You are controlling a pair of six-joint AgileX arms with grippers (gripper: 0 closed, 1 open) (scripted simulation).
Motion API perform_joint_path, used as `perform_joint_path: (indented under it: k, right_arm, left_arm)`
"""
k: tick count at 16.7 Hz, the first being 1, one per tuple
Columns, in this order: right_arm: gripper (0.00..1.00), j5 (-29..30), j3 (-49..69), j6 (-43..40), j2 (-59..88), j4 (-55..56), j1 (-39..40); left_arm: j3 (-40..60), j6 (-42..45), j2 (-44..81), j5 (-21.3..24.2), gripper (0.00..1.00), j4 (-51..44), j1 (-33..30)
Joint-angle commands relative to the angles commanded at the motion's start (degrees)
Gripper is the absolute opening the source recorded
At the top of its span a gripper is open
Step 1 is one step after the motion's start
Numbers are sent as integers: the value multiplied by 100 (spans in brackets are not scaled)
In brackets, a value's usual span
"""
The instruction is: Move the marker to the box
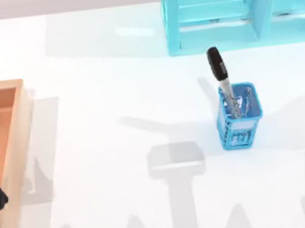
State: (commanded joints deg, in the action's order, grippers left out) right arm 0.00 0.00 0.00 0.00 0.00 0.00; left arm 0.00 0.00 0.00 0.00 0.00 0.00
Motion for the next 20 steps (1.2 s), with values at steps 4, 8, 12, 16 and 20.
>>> perform_joint_path:
  k: [4,8,12,16,20]
  right_arm:
    - [100,0,0,0,0,0,0]
    - [100,0,0,0,0,0,0]
    - [100,0,0,0,0,0,0]
    - [100,0,0,0,0,0,0]
    - [100,0,0,0,0,0,0]
  left_arm:
    - [83,-75,176,-14,100,156,-104]
    - [524,-460,1265,-88,100,1001,-685]
    - [1176,-1042,3297,-193,100,2280,-1594]
    - [1888,-1717,5871,-300,100,3701,-2634]
    - [2536,-2378,8371,-397,100,5024,-3627]
